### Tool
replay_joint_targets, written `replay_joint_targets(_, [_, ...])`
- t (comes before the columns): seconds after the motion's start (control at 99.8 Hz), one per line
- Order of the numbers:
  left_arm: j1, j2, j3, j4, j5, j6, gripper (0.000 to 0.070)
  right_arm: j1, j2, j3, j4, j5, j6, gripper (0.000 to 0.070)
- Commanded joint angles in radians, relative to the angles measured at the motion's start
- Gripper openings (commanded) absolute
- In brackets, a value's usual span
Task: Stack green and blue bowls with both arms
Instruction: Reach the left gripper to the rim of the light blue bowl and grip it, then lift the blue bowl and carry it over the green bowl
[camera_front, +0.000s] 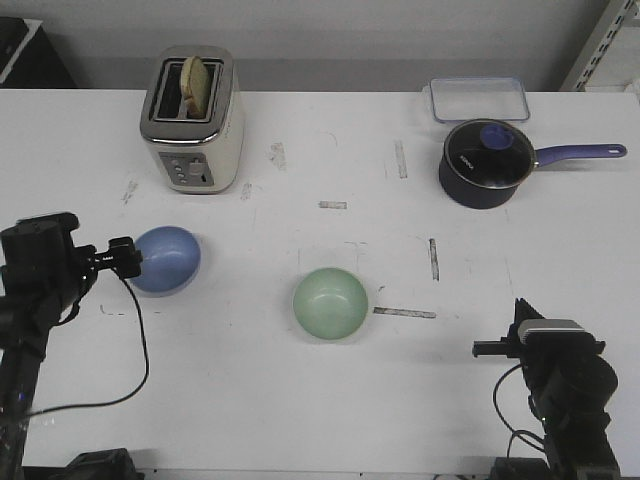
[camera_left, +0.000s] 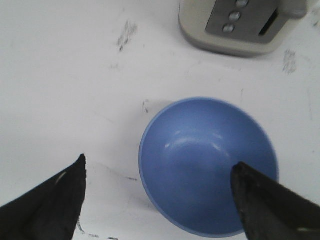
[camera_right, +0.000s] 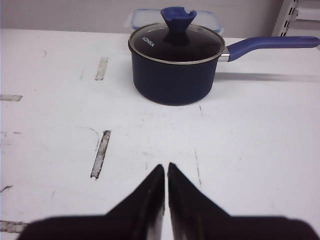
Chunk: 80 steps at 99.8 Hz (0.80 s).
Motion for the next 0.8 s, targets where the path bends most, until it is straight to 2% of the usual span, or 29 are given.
replay_joint_targets(0.0, [0.023, 0.085, 0.013, -0.017, 0.045, -0.031, 0.0548, 0.007, 0.006, 0.006, 0.006, 0.0, -0.008, 0.0001])
replay_joint_targets(0.12, [0.05, 0.205, 0.013, -0.032, 0.159, -0.062, 0.0527, 0.015, 0.006, 0.005, 0.004, 0.0, -0.008, 0.0001])
replay_joint_targets(0.311, [0.052, 0.319, 0.013, -0.021, 0.158, -0.06, 0.0505, 0.015, 0.006, 0.005, -0.01, 0.0, -0.008, 0.0001])
replay_joint_targets(0.671, [0.059, 0.376, 0.013, 0.019, 0.141, -0.037, 0.0169, 0.015, 0.006, 0.005, -0.009, 0.0, -0.008, 0.0001])
replay_joint_targets(0.791, [0.064, 0.377, 0.013, 0.024, 0.095, -0.035, 0.0, 0.015, 0.006, 0.005, -0.009, 0.0, -0.008, 0.0001])
